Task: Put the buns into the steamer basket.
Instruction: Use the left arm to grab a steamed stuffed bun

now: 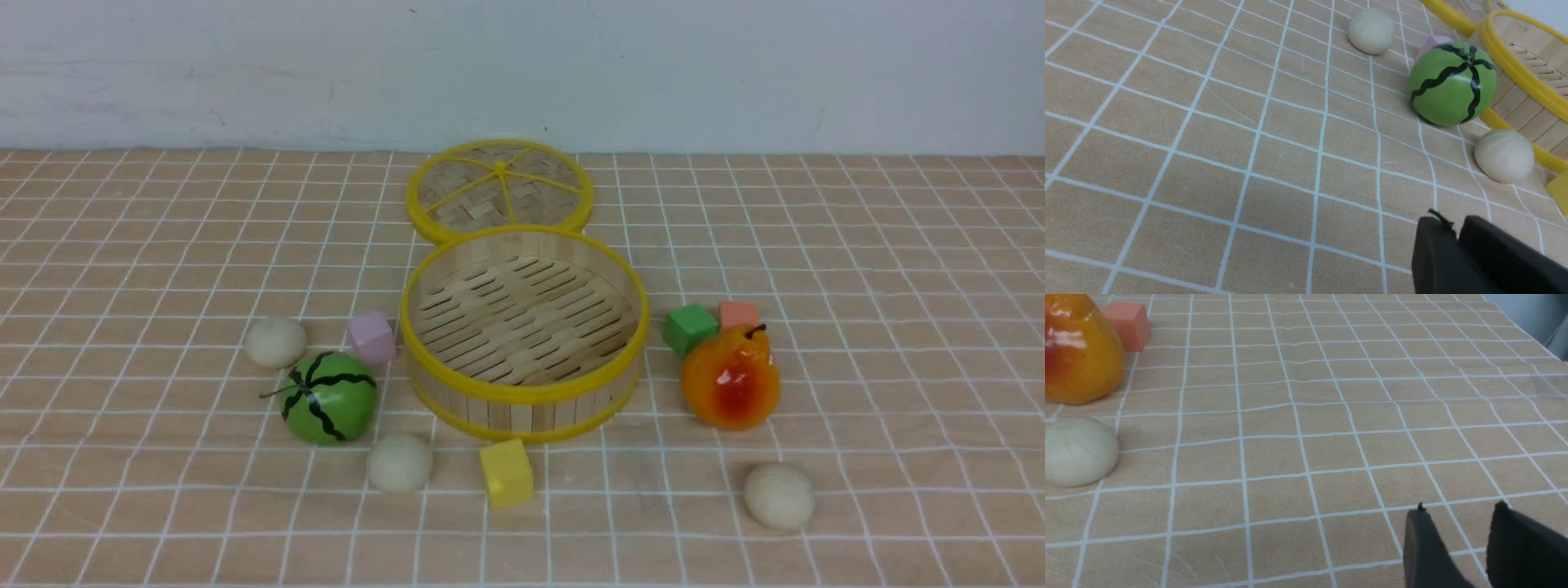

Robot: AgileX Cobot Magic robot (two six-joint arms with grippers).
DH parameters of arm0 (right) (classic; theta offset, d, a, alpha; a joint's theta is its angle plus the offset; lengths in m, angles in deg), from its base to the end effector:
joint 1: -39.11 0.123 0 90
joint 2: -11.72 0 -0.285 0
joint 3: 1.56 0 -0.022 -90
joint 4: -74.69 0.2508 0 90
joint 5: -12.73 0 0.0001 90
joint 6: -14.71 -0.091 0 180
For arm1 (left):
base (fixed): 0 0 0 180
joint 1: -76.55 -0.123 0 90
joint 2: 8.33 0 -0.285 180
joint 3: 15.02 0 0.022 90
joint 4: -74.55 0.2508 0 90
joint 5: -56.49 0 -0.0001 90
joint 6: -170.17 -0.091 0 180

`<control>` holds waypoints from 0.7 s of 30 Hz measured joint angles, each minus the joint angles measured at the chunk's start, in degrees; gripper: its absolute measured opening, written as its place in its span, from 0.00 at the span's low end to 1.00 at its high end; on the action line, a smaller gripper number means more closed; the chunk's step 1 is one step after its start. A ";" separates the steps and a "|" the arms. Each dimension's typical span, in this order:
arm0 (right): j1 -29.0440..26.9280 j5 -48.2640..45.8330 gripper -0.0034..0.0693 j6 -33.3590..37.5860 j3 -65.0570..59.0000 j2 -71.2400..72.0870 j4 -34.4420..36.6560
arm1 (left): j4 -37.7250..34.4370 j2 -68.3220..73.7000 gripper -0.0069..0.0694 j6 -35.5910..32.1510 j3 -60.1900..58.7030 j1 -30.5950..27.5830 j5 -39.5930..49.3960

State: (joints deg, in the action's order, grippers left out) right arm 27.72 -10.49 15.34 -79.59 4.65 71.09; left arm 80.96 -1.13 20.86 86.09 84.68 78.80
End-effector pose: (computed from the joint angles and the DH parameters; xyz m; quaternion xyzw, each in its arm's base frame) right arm 0.0501 -0.0124 0.1728 0.0599 0.8082 -0.0881 0.5792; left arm 0.0523 -0.0036 0.1692 -0.1294 0.7999 -0.1493 0.5666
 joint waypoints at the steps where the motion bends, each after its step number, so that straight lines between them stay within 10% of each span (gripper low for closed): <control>1: 0.00 0.00 0.38 0.00 0.00 0.00 0.00 | 0.00 0.00 0.20 0.00 0.00 0.00 0.00; 21: 0.00 0.00 0.38 0.00 0.00 0.00 0.00 | 0.17 0.00 0.21 -0.16 -0.06 0.00 0.00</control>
State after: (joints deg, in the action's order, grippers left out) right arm 27.72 -10.49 15.34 -79.59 4.65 71.09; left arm 81.12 -1.13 20.70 86.03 84.68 78.80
